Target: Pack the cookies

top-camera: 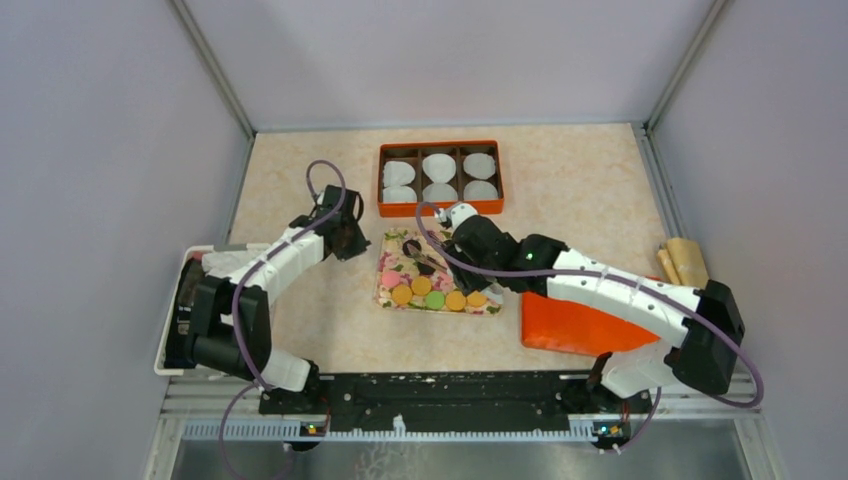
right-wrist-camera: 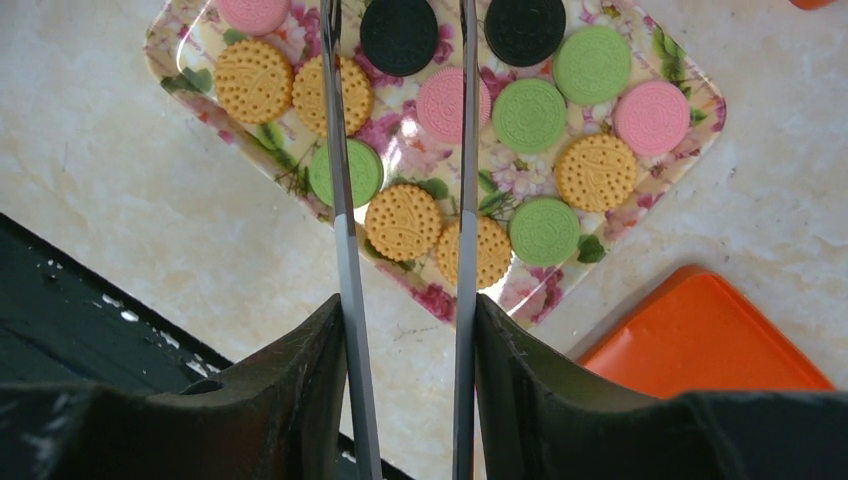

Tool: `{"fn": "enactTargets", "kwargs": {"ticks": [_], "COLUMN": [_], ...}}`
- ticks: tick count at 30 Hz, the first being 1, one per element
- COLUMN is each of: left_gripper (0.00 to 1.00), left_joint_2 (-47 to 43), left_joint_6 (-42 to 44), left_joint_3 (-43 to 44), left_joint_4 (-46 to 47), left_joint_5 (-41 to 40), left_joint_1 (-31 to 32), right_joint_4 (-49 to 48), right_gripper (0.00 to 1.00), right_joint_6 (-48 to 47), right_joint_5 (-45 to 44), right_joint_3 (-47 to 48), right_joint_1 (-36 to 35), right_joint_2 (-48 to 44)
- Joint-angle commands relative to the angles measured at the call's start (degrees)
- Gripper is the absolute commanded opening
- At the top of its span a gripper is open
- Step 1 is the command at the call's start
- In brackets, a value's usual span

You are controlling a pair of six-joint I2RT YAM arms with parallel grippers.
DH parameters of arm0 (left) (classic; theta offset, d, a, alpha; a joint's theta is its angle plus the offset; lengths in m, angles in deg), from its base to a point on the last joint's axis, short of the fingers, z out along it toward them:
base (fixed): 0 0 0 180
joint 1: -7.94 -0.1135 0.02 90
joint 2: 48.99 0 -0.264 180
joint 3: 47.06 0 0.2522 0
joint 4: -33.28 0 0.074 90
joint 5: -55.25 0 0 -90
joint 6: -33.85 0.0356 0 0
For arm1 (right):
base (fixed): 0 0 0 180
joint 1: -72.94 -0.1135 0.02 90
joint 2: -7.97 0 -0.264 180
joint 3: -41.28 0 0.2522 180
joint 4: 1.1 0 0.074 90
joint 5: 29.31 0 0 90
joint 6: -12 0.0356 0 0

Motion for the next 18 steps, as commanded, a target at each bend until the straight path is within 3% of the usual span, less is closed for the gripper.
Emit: {"fn": "enactTargets", "kwargs": {"ticks": [1, 18], "left_gripper": [0.10, 0.13], "left_joint_2": [-3.1, -12.4], "left_joint_6": [1.2, 2.0], "left_joint_3": [0.6, 1.8], "left_joint_4": [-0.3, -4.1], "left_joint_5": [-0.2, -1.2], "left_joint_1": [-0.8, -4.7], "right_joint_4": [-6.7, -11.0], "right_gripper": [0.44, 0.45], "right_joint_6": [0.4, -0.7], "right_joint_5": [1.0, -0.4], "right_joint_3": [1.7, 2.6], "right_joint_1": [-0.2, -0.2], "right_joint_2": [2.2, 11.7]}}
